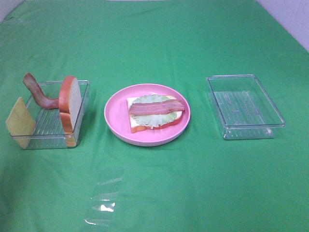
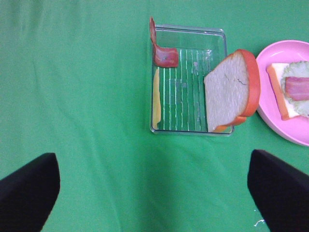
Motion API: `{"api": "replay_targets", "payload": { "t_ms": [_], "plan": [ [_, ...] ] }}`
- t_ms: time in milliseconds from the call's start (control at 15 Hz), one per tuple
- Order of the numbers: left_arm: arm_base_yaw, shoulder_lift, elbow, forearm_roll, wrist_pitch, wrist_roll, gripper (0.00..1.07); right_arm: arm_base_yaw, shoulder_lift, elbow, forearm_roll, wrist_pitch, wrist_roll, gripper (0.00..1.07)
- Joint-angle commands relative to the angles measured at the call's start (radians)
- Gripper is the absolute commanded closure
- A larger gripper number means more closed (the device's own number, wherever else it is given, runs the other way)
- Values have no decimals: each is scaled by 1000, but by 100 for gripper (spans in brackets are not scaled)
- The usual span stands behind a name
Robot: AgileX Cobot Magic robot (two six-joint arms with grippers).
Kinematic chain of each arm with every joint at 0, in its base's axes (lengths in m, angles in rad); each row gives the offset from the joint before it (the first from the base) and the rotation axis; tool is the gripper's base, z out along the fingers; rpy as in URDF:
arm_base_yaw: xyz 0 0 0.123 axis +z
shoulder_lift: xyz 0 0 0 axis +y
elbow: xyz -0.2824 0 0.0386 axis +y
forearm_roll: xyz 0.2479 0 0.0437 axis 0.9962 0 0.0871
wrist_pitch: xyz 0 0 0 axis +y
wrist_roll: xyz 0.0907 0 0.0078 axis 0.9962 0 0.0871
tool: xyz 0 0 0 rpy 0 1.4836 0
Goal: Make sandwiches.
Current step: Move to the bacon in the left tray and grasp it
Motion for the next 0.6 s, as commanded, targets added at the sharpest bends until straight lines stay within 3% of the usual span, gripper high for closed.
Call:
{"api": "replay_targets", "payload": {
  "t_ms": [67, 467, 600],
  "plan": [
    [-1, 151, -104, 14, 9, -2, 9, -7, -29, 2, 3, -5, -8, 9],
    [-1, 511, -273, 16, 8, -2, 9, -7, -29, 2, 3, -5, -8, 9],
    [-1, 708, -392, 14, -11, -2, 9, -7, -29, 2, 3, -5, -8, 9]
  ]
}}
